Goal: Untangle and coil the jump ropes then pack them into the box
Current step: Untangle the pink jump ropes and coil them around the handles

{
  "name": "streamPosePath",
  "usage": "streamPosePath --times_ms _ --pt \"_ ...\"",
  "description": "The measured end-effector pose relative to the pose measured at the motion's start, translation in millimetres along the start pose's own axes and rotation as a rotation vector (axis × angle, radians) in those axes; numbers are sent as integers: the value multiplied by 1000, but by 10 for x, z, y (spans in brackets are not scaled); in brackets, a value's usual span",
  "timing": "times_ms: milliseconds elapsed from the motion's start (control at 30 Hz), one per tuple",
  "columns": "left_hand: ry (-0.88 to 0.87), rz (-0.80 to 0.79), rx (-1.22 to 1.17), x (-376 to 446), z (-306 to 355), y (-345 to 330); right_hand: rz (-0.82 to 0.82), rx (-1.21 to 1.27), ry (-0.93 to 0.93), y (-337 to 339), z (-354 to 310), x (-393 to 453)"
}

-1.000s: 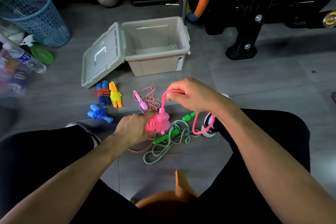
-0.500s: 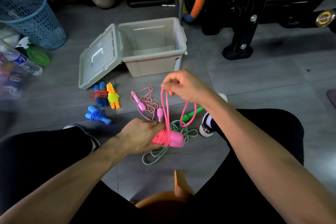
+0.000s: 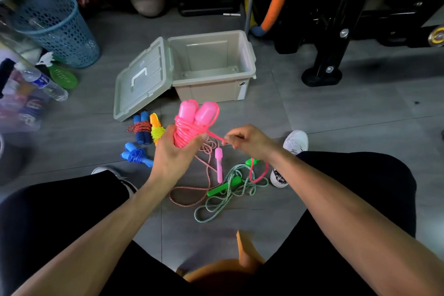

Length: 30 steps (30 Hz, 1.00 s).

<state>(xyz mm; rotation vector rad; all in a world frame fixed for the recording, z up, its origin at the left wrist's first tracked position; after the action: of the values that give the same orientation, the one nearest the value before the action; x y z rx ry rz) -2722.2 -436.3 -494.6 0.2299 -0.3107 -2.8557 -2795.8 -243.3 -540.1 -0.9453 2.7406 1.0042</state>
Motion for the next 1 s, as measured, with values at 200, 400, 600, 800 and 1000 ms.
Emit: streamPosePath --times_ms 200,400,600,800,1000 --pt "284 -58 -344 135 -22 -88 -136 -327 71 -371 -183 -73" --pt "107 -47 743 170 -82 -43 -297 -712 198 -482 -563 -234" --pt "-68 -301 1077 189 -182 -145 -303 -783 150 -315 -575 -325" --pt "-64 -367 1332 70 -341 -299 -293 -896 255 -197 -802 -329" --pt "-357 -620 1510 -106 -365 -447 -254 -830 244 3 -910 -237"
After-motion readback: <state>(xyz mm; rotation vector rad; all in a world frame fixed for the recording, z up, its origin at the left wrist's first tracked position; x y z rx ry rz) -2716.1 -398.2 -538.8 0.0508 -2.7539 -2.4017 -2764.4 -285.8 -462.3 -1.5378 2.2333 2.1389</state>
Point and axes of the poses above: each hand's wrist, its own x-axis towards the middle knuckle, its own y-axis out of the back of the hand, z = x × y, the point moved 3 cm from there along x, towards the middle knuckle, and after that the axes turned 7 degrees about -x, right-handed, at the moved point
